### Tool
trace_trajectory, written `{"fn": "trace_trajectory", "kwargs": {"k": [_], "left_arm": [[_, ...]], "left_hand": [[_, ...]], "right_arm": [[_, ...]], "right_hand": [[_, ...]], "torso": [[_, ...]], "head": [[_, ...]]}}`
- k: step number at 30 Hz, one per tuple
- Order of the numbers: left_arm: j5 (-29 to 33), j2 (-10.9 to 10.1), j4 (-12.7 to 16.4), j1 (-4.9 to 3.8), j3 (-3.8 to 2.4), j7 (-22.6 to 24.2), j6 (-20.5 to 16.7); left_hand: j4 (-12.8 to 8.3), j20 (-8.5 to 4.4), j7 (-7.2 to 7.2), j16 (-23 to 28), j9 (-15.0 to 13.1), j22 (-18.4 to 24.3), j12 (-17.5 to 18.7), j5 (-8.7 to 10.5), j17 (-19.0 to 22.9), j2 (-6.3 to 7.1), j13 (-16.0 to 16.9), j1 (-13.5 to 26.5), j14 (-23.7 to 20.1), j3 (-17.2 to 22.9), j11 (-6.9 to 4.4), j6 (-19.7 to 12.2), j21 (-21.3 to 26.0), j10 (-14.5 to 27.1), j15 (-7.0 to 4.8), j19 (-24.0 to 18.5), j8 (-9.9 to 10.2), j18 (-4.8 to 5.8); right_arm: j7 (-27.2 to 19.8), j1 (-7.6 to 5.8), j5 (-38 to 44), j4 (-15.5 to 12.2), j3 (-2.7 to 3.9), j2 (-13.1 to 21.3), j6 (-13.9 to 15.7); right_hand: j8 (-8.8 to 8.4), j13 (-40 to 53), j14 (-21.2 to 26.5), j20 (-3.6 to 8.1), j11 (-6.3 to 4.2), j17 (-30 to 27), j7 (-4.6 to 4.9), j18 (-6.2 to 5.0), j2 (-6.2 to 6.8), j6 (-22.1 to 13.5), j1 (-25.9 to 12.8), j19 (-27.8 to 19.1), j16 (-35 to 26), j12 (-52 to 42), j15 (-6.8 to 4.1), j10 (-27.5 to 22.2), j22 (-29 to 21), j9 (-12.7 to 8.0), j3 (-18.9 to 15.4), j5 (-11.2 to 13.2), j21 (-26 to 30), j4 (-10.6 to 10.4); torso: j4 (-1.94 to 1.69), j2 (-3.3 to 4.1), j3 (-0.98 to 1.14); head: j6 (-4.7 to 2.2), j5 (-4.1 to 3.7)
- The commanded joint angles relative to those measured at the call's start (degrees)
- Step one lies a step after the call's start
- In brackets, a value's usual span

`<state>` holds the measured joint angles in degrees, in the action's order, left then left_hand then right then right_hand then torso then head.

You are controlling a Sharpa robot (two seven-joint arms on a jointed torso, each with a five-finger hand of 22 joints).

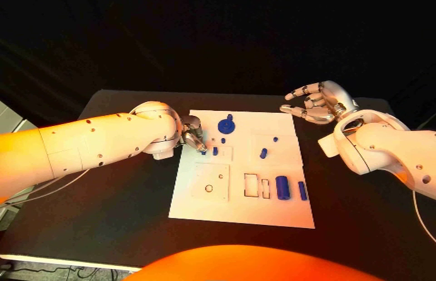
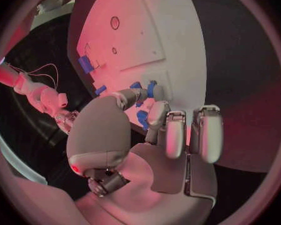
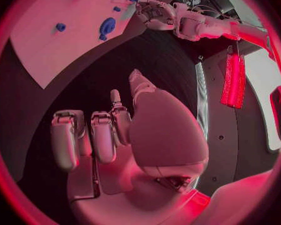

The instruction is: Assemble the parts on the task board

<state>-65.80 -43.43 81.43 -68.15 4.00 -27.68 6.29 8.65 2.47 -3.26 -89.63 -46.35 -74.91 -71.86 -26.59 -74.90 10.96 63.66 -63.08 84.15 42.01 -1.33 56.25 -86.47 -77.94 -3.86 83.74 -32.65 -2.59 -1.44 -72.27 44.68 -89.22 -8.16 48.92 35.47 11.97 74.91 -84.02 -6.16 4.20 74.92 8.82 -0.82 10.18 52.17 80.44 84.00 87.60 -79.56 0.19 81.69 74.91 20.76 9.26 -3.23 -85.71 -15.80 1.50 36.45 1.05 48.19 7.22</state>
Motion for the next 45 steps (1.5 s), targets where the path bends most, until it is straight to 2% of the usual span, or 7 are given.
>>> {"fn": "trace_trajectory", "kwargs": {"k": [1,10,21,24,28,34,45], "left_arm": [[1.23,0.88,-0.19,0.52,0.39,-0.61,2.88],[1.26,1.16,-0.37,0.52,0.44,-0.81,3.39],[-0.46,0.80,-0.39,0.53,0.46,-0.98,2.50],[-1.25,0.52,-0.45,0.53,0.46,-1.10,1.91],[-1.73,0.25,-0.51,0.53,0.46,-1.19,1.40],[-1.99,-0.17,-0.33,0.53,0.40,-1.30,0.71],[-1.59,-0.78,0.19,0.52,0.14,-1.39,1.54]], "left_hand": [[-11.04,-0.13,0.37,-0.09,0.10,-7.84,-0.39,-0.19,-14.53,-0.44,0.19,0.25,5.69,10.75,-0.01,0.31,-0.05,-0.37,-0.41,0.26,0.22,0.65],[-11.14,-0.15,0.39,-0.11,0.12,-7.86,-0.66,-0.37,-14.57,-0.28,0.58,0.43,5.70,10.69,-0.02,0.40,-0.06,-0.59,-0.42,0.27,0.20,0.65],[-11.32,-0.19,0.48,-0.15,0.20,-8.03,-0.95,-0.96,-14.66,-0.02,0.99,0.80,5.73,10.60,-0.08,0.68,-0.14,-0.89,-0.45,0.39,0.15,0.70],[-11.51,-0.24,0.54,-0.19,0.25,-8.16,-1.03,-1.50,-14.73,-0.02,1.14,0.88,5.75,10.73,-0.16,0.84,-0.20,-1.01,-0.51,0.49,0.13,0.72],[-11.94,-0.40,0.68,-0.37,0.43,-8.38,-1.12,-3.64,-15.10,0.12,1.39,1.46,5.85,10.81,-0.31,1.26,-0.32,-1.31,-0.66,0.64,0.07,0.77],[-12.27,-0.51,0.79,-0.37,0.50,-8.76,-1.24,-5.07,-15.10,0.19,1.64,1.79,5.85,10.77,-0.42,1.55,-0.51,-1.56,-0.75,0.95,-0.02,0.87],[-12.46,-0.56,0.86,-0.37,0.54,-8.90,-1.28,-5.70,-15.10,0.25,1.73,1.94,5.85,10.73,-0.49,1.71,-0.58,-1.68,-0.80,1.06,-0.08,0.90]], "right_arm": [[-0.37,0.03,0.31,-0.15,0.01,0.03,-0.74],[-0.36,0.02,0.31,-0.22,0.01,0.15,-0.72],[-0.37,0.02,0.31,-0.23,0.02,0.23,-0.65],[-0.37,0.02,0.33,-0.24,0.02,0.27,-0.63],[-0.37,0.02,0.37,-0.22,0.02,0.29,-0.60],[-0.39,0.03,0.42,-0.16,0.02,0.25,-0.59],[-0.40,0.03,0.44,-0.08,0.02,0.18,-0.62]], "right_hand": [[0.29,6.54,-4.30,0.13,-0.05,8.22,0.04,-0.36,-0.10,-0.39,-0.27,3.48,-0.28,0.18,-0.23,-0.45,12.39,0.03,-0.14,-0.22,0.39,-0.26],[0.29,6.54,-4.30,0.13,-0.05,8.22,0.04,-0.36,-0.10,-0.39,-0.27,3.48,-0.28,0.18,-0.23,-0.45,12.39,0.03,-0.14,-0.22,0.39,-0.26],[0.29,6.54,-4.30,0.13,-0.05,8.22,0.04,-0.36,-0.10,-0.39,-0.27,3.48,-0.28,0.18,-0.23,-0.45,12.39,0.03,-0.14,-0.22,0.39,-0.26],[0.29,6.54,-4.30,0.13,-0.05,8.22,0.04,-0.36,-0.10,-0.39,-0.27,3.48,-0.28,0.18,-0.23,-0.45,12.39,0.03,-0.14,-0.22,0.39,-0.26],[0.29,6.54,-4.30,0.13,-0.05,8.22,0.04,-0.36,-0.10,-0.39,-0.27,3.48,-0.28,0.18,-0.23,-0.45,12.39,0.03,-0.14,-0.22,0.39,-0.26],[0.29,6.54,-4.30,0.13,-0.05,8.22,0.04,-0.36,-0.10,-0.39,-0.27,3.48,-0.28,0.18,-0.23,-0.45,12.39,0.03,-0.14,-0.22,0.39,-0.26],[0.29,6.54,-4.30,0.13,-0.05,8.22,0.04,-0.36,-0.10,-0.39,-0.27,3.48,-0.28,0.18,-0.23,-0.45,12.39,0.03,-0.14,-0.22,0.39,-0.26]], "torso": [[0.01,0.02,0.01],[-0.08,-0.02,-0.06],[-0.11,-0.03,-0.09],[-0.13,-0.05,-0.10],[-0.14,-0.04,-0.12],[-0.13,-0.05,-0.15],[-0.10,-0.03,-0.07]], "head": [[0.08,-0.06],[0.41,-0.30],[0.35,-0.28],[0.33,-0.29],[0.35,-0.23],[0.32,-0.16],[0.51,-0.05]]}}
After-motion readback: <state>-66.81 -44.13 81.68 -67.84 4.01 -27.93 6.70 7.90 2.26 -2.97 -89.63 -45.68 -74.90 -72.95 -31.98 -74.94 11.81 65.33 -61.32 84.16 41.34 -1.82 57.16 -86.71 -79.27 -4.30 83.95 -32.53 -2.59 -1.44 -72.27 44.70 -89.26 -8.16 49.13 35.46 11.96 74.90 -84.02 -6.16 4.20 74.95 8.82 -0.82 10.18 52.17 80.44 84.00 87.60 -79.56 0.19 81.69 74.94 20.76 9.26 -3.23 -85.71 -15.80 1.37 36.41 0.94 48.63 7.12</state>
